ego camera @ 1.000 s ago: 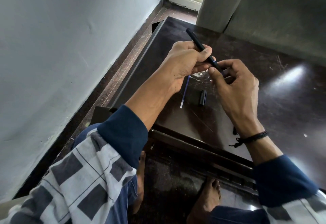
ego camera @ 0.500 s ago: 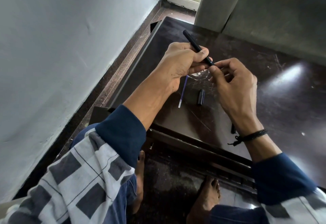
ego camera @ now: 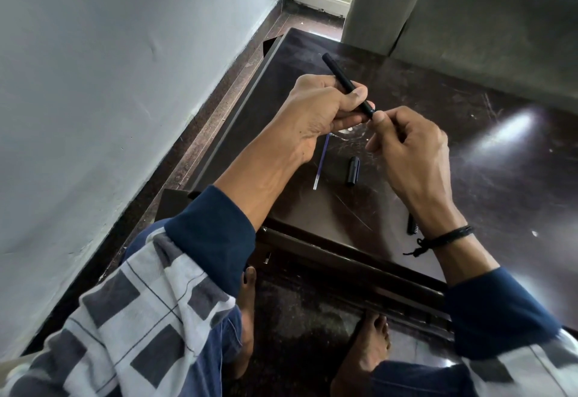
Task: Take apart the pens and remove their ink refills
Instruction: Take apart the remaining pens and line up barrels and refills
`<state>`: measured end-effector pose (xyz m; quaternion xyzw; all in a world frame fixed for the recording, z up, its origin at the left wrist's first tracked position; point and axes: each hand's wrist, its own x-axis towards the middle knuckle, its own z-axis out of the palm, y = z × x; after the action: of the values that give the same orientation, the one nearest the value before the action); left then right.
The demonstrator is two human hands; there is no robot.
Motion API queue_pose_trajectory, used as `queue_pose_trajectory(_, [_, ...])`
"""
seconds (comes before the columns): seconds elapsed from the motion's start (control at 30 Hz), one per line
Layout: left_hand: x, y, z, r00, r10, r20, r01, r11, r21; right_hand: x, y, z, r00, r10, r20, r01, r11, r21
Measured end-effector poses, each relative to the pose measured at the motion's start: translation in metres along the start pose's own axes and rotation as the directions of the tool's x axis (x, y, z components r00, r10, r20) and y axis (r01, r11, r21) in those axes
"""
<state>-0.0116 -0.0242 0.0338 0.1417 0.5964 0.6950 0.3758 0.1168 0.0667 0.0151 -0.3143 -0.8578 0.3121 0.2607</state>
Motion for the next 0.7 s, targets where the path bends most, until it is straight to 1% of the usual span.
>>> queue_pose_trajectory(0.07, [0.0001,0.0005,-0.0005,1.000,0.005,-0.003,-0.005,1.000,-0.001,-0.0005,-0.0012,0.0003,1.000,0.010,0.017,-0.010,1.000,0.002])
queue_pose_trajectory(0.23, [-0.0003,-0.0001,-0.0009,1.000,0.004,0.007,-0.004,1.000,-0.010,-0.0023,-0.0005,0.0000,1.000,-0.021,-0.012,0.021,1.000,-0.003])
queue_pose_trajectory(0.43, [0.0000,-0.0012,0.0000,1.000,-0.002,0.016,0.002,1.000,-0.020,-0.0012,-0.0021,-0.0008,1.000,0.011,0.023,-0.011,1.000,0.000])
queue_pose_trajectory(0.57, [-0.0005,-0.0013,0.0000,1.000,0.002,0.018,-0.002,1.000,-0.027,-0.0020,-0.0027,-0.0005,0.999,-0.020,-0.040,0.021,0.999,0.031])
queue_pose_trajectory(0.7, [-0.0009,-0.0020,0.0017,1.000,-0.009,0.023,0.009,1.000,-0.029,-0.0002,-0.0005,-0.0025,0.999,-0.004,-0.034,0.005,0.999,0.032])
